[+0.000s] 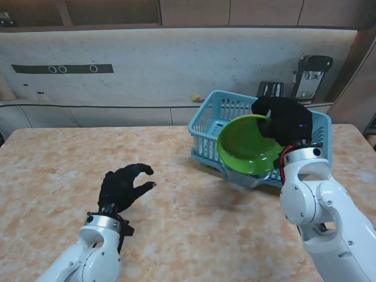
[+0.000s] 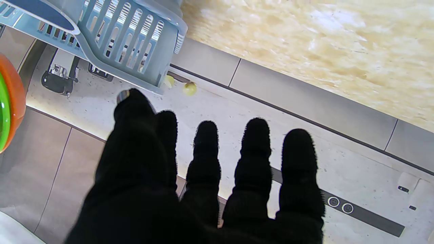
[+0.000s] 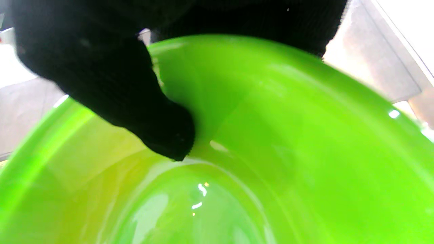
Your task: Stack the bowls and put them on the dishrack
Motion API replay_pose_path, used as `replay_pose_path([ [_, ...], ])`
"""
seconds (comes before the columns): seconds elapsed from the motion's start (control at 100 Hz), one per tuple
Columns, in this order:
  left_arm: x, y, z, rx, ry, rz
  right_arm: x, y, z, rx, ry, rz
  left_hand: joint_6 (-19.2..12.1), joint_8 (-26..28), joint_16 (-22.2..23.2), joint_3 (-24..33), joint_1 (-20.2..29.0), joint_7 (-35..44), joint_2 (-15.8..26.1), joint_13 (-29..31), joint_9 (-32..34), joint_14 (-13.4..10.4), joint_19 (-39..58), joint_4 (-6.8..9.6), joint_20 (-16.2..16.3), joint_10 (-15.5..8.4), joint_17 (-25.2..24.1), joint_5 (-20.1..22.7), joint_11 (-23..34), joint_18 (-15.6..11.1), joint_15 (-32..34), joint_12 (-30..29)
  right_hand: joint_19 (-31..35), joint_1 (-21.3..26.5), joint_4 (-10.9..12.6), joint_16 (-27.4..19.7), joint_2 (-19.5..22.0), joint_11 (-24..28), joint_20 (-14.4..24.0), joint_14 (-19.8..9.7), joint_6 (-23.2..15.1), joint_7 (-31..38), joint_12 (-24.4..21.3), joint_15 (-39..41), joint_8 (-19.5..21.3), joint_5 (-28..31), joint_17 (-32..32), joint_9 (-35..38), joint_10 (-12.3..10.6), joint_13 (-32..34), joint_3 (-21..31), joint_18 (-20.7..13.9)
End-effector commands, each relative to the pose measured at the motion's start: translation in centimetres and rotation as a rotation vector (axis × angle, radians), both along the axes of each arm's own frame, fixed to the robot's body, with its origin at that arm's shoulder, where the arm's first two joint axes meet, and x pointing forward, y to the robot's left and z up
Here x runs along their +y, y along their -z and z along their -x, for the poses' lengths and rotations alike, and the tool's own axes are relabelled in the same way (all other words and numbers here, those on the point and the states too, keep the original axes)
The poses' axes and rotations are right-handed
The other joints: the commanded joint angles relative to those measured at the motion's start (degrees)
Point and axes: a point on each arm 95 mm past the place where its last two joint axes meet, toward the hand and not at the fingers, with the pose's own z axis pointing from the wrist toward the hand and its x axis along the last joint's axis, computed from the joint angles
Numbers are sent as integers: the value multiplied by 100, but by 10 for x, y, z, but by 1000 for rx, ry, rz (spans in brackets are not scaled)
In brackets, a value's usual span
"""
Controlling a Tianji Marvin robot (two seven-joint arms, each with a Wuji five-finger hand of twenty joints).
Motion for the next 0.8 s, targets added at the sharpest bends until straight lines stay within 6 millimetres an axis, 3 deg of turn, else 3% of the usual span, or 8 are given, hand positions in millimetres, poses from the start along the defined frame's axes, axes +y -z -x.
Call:
replay_pose_path([
  [0.0,-3,1,0,13,12,4,-8,-7,-9,-2,24,0,-145,140,65,-96,111,52,175,37,57,29,86,151,76,-21,-38,109,-6,60,19,48,-52,927,372,313,1098,-33,140,-585,-860,1120,60,139,351,523,-10,-104,-252,188,544,-396],
  [0.39,-3,1,0,15,16,4,-31,-18,-42,2,86,56,-140,142,65,-96,105,49,183,44,53,33,86,152,75,-22,-32,110,-10,55,19,46,-387,1087,276,341,1301,-72,259,-630,-884,1102,0,-24,308,315,-204,-385,-247,-62,132,-468],
  [0.79,-7,1,-2,19,34,6,-40,-28,-74,27,99,164,-139,146,64,-94,108,50,182,42,55,39,83,152,74,-16,-37,110,-11,57,15,46,-612,1218,204,343,1482,-112,222,-659,-829,980,-80,-148,181,207,-433,-610,-226,-291,-177,-492],
])
